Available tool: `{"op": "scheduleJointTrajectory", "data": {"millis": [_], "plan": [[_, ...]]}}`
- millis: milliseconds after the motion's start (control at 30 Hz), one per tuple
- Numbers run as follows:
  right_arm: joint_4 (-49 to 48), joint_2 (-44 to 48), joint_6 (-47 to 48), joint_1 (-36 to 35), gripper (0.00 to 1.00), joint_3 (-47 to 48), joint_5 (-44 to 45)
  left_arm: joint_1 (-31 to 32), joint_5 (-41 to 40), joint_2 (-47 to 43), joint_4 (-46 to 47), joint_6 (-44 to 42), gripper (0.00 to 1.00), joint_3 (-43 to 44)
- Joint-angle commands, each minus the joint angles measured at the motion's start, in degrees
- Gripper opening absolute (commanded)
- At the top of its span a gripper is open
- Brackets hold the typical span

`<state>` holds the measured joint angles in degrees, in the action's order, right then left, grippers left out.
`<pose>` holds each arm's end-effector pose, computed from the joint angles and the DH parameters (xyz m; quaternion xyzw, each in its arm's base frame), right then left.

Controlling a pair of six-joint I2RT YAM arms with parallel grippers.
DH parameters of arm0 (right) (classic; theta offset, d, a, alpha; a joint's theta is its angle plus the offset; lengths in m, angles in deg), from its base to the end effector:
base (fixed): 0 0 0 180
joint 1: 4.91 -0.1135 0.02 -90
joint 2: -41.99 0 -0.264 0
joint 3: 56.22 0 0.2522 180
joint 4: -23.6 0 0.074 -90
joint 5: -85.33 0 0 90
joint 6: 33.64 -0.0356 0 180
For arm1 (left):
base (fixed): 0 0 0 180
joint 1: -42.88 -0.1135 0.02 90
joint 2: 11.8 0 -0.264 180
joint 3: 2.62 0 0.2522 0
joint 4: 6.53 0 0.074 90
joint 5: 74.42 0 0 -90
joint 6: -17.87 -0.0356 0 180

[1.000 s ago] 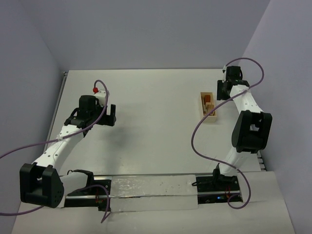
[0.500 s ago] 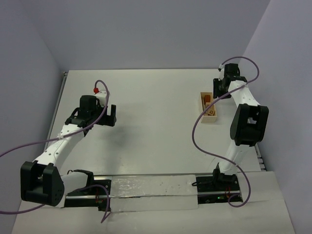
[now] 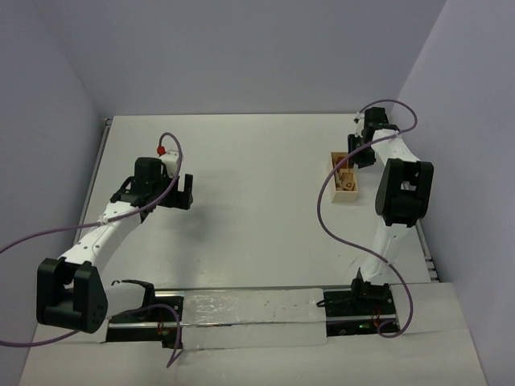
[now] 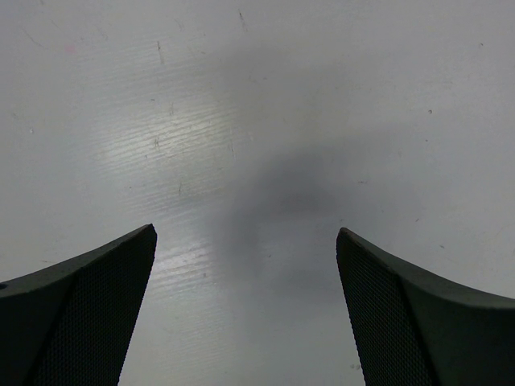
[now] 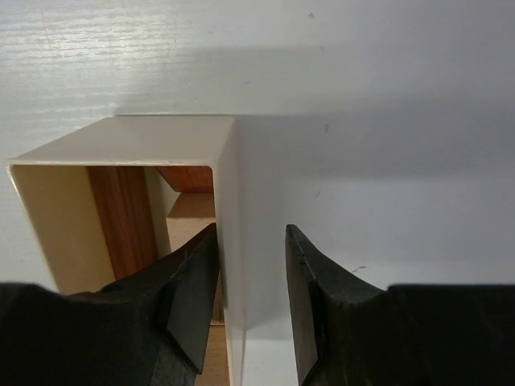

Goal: Build the wood block tower

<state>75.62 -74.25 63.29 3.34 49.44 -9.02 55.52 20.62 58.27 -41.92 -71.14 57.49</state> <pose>0.4309 -0.0598 0.2068 0.0022 0.9709 0.0053 0.2395 0.2485 -0.0589 0.2402 0.1104 0.9177 -0.0854 0.3720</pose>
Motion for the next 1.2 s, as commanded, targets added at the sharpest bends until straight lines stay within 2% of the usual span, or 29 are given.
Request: {"op": "scheduleJointTrajectory", "data": {"millis": [0, 133, 267, 300, 433, 567, 633, 733, 867, 933, 1167], "plan": [[-1.12, -0.02, 0.19, 0.02, 0.41, 0.16, 0.76, 0.1, 0.95, 0.34, 1.15, -0.38, 0.99, 0.59], [-2.33, 0.31, 0.08, 0.01, 0.28, -1.47, 0.73, 0.1, 1.19, 0.51, 1.05, -0.38, 0.99, 0.67], [-2.15, 0.0, -0.44, 0.1, 0.02, -1.21, 0.06, 0.1, 1.13, 0.81, 0.89, -0.34, 0.99, 0.76], [-1.99, 0.09, -0.64, 0.1, 0.0, -0.98, -0.1, 0.1, 1.01, 0.86, 0.9, -0.31, 0.99, 0.78], [-1.15, 3.23, -1.55, -0.53, 0.0, 0.21, -0.95, 0.1, 0.87, 0.75, 0.87, -0.29, 0.99, 0.83], [-1.85, 9.78, -0.33, -4.54, 0.0, 1.43, 3.41, 0.1, 0.96, 0.67, 0.81, -0.32, 0.99, 0.95], [-3.68, 15.12, 1.91, -10.21, 0.0, 1.53, 9.16, 0.05, 1.07, 0.9, 0.4, -0.24, 0.99, 1.38], [-6.4, 17.97, 4.05, -19.25, 0.0, 1.24, 16.15, -0.75, 1.9, 1.17, -0.43, 0.36, 0.99, 1.95], [-8.72, 17.72, 5.77, -26.65, 0.0, 1.93, 23.85, -5.16, 9.89, 1.56, -3.24, 0.5, 0.99, 3.61], [-13.31, 17.64, 6.79, -32.0, 0.0, -0.69, 28.96, -8.57, 13.52, 0.99, -4.69, 0.49, 0.99, 4.3], [-30.64, 17.73, 13.76, -44.53, 0.0, -11.06, 44.57, -10.86, 13.5, -2.8, -7.0, 0.67, 0.99, 5.49]]}}
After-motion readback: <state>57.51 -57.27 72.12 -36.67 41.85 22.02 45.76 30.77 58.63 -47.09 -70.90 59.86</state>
